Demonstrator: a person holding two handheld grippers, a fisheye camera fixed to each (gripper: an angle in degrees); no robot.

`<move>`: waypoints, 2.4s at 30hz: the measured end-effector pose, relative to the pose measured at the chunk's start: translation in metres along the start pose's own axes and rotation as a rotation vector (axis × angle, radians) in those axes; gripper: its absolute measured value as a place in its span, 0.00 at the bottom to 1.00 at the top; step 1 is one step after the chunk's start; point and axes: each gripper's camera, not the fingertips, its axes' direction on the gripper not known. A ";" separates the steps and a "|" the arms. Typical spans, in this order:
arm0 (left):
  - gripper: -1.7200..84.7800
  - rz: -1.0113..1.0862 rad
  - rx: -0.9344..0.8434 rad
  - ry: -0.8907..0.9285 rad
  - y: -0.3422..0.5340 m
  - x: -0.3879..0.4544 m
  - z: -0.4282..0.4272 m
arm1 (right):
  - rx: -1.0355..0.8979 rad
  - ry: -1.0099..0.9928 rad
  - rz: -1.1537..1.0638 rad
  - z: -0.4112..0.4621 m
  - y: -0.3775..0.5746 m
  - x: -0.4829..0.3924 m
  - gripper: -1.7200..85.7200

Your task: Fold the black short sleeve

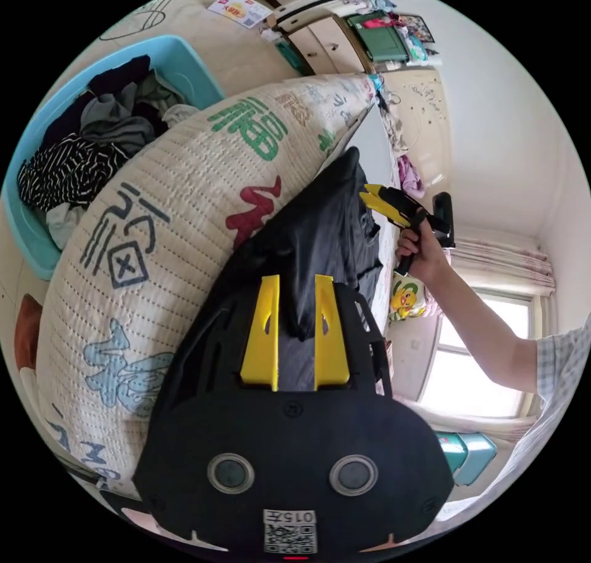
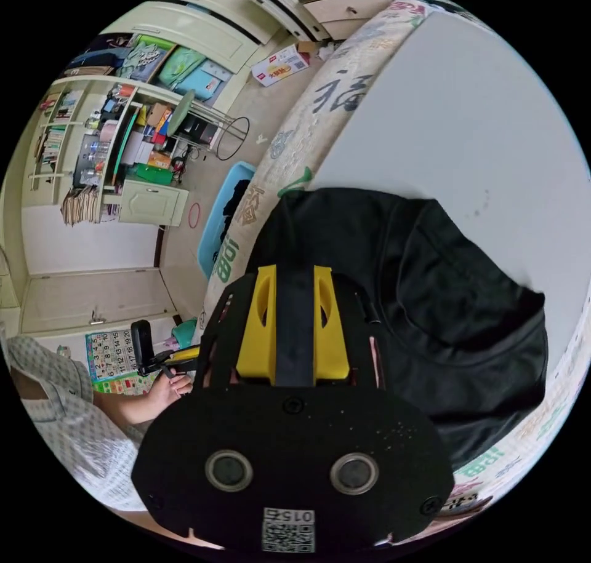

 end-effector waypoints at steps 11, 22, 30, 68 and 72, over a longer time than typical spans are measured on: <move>0.05 -0.025 0.110 -0.073 -0.016 0.010 -0.006 | -0.083 0.091 -0.019 0.027 -0.064 -0.052 0.06; 0.12 0.491 0.187 -0.260 -0.104 0.130 -0.036 | 0.153 0.306 -0.016 -0.106 0.006 -0.026 0.10; 0.17 0.909 -0.145 -0.269 -0.244 0.285 0.132 | 0.085 0.420 0.272 -0.167 0.057 0.082 0.19; 0.02 1.243 0.031 -0.375 -0.077 0.265 -0.071 | 0.482 0.362 -0.061 -0.368 0.283 -0.175 0.02; 0.02 1.278 0.031 -0.339 -0.054 0.218 -0.118 | 0.564 0.347 -0.114 -0.388 0.321 -0.217 0.02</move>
